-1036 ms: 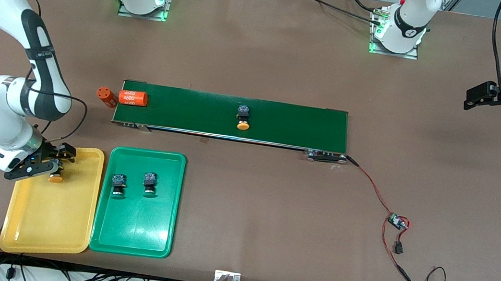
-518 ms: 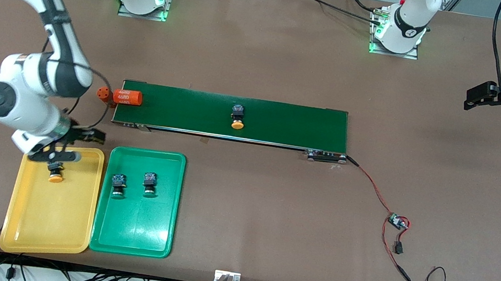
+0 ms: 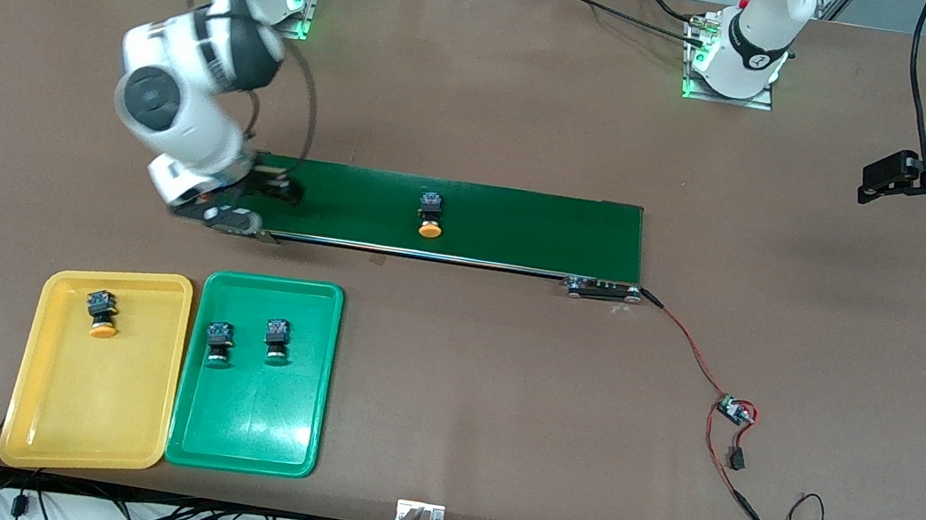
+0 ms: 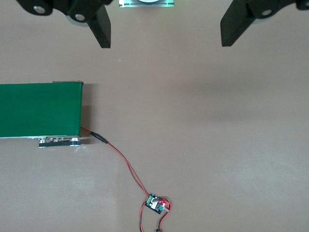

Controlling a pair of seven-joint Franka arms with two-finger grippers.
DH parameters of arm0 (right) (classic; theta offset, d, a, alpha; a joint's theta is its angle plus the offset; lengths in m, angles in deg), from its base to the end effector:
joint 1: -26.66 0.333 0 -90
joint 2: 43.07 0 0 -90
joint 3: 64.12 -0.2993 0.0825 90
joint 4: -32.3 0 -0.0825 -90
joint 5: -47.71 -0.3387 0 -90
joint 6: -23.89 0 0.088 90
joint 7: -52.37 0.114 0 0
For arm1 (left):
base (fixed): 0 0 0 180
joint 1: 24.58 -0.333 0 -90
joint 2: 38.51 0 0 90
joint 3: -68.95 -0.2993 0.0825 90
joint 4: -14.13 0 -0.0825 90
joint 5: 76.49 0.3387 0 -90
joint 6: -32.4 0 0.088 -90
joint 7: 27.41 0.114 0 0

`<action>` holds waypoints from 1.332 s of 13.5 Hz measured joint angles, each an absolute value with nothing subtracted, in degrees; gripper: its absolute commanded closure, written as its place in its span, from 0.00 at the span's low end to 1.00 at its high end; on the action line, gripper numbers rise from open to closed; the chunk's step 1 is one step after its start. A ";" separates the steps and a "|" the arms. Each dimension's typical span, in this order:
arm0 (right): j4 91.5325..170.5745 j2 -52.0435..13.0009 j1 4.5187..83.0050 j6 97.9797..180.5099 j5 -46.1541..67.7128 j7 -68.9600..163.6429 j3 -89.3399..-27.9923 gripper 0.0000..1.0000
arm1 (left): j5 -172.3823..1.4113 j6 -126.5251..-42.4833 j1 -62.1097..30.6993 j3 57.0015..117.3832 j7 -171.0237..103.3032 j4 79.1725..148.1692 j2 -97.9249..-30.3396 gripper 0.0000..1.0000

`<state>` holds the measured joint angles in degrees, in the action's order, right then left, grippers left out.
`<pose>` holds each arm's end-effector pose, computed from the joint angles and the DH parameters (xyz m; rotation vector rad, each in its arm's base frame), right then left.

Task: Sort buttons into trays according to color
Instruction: 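Move the right gripper back to the belt and grasp a yellow button, then carry the yellow button off the belt toward the yellow tray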

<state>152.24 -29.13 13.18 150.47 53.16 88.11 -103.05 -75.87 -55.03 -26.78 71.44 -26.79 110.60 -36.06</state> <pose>0.4807 0.2164 0.3313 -3.0994 0.2003 0.1548 0.4876 -0.0016 0.5707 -3.1240 0.0248 0.1800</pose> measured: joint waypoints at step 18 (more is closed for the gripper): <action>153.60 -18.13 25.56 167.07 60.91 100.21 -103.17 0.00 | -75.87 -55.01 -26.83 71.22 -26.79 110.58 -36.06 0.00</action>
<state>153.60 -18.13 25.56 167.07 60.91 100.21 -103.17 -75.87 -55.01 -26.83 71.22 -26.79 110.58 -36.06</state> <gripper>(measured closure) 0.000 0.000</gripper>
